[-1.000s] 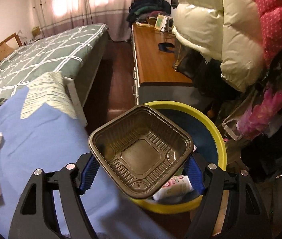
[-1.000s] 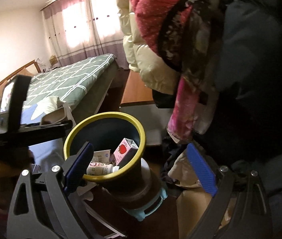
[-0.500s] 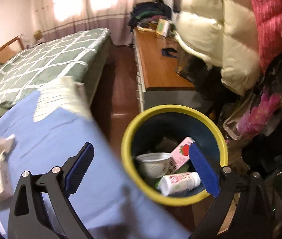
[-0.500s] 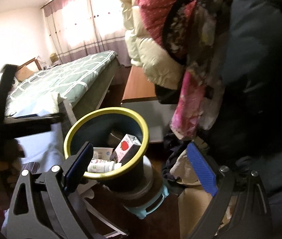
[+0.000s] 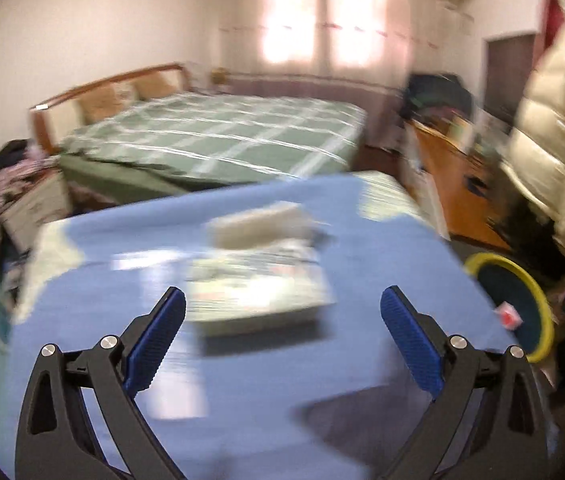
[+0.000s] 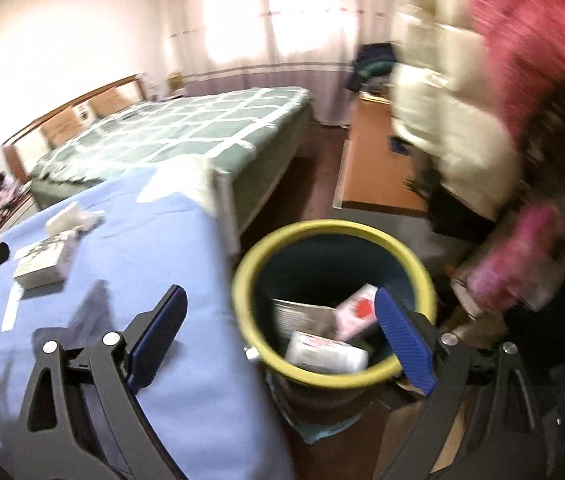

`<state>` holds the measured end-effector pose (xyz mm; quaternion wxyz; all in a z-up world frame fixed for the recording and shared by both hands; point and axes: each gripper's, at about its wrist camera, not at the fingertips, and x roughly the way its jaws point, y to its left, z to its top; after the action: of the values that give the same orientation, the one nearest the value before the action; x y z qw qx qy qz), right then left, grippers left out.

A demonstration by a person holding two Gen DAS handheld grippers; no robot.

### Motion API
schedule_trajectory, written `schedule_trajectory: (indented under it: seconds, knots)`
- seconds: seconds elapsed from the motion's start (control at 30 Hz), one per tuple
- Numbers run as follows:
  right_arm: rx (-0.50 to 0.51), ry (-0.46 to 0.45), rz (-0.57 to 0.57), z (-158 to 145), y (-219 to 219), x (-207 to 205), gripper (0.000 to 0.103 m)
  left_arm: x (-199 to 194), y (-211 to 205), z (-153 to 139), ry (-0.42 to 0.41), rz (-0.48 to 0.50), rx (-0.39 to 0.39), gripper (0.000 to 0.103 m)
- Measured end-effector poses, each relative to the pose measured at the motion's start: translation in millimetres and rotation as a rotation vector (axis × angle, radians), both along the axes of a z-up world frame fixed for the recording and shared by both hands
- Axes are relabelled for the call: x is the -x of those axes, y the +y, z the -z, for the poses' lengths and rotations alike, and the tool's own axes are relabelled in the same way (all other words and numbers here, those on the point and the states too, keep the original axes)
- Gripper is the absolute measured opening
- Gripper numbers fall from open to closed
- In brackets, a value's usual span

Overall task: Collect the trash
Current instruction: 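Move the right gripper to the white tissue and grasp it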

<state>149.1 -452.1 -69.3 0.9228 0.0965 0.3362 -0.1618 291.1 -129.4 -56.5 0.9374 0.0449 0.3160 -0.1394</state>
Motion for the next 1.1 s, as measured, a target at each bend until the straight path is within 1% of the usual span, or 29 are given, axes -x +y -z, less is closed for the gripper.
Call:
schedule_trajectory:
  seconds: [0.13, 0.2, 0.37, 0.4, 0.57, 0.7, 0.83, 0.93, 1.03, 1.1]
  knots:
    - [0.006, -0.003, -0.096, -7.5, 41.0, -38.4, 0.09, -14.2, 71.3, 2.0, -0.031, -0.144, -0.008, 0.097]
    - [-0.003, -0.01, -0.15, -11.7, 63.8, -59.5, 0.09, -19.8, 99.5, 3.8, -0.04, -0.2, -0.015, 0.097]
    - [-0.026, -0.016, -0.227, -18.3, 104.4, -105.1, 0.09, -24.0, 158.3, 8.3, -0.071, -0.319, 0.01, 0.097]
    - [-0.025, -0.013, -0.237, -18.9, 111.0, -113.2, 0.09, -24.4, 164.8, 9.6, -0.072, -0.336, 0.013, 0.098]
    - [-0.005, -0.008, -0.296, -19.7, 146.0, -152.9, 0.09, -23.1, 180.4, 15.8, -0.078, -0.405, 0.014, 0.098]
    - [0.01, 0.011, -0.307, -12.7, 160.7, -183.7, 0.09, -22.1, 185.2, 17.6, -0.077, -0.429, 0.016, 0.098]
    - [-0.013, 0.061, -0.314, -0.1, 167.6, -219.8, 0.09, -20.1, 186.2, 17.6, -0.069, -0.435, 0.011, 0.098]
    - [-0.027, 0.097, -0.325, 11.1, 174.4, -243.8, 0.09, -24.3, 185.7, 23.3, -0.051, -0.434, 0.002, 0.098]
    - [0.0, 0.145, -0.325, 25.0, 184.0, -272.1, 0.09, -26.6, 185.7, 26.8, -0.037, -0.435, 0.005, 0.098]
    - [-0.002, 0.183, -0.339, 35.3, 189.7, -286.4, 0.09, -26.9, 184.7, 28.3, -0.034, -0.434, 0.005, 0.098]
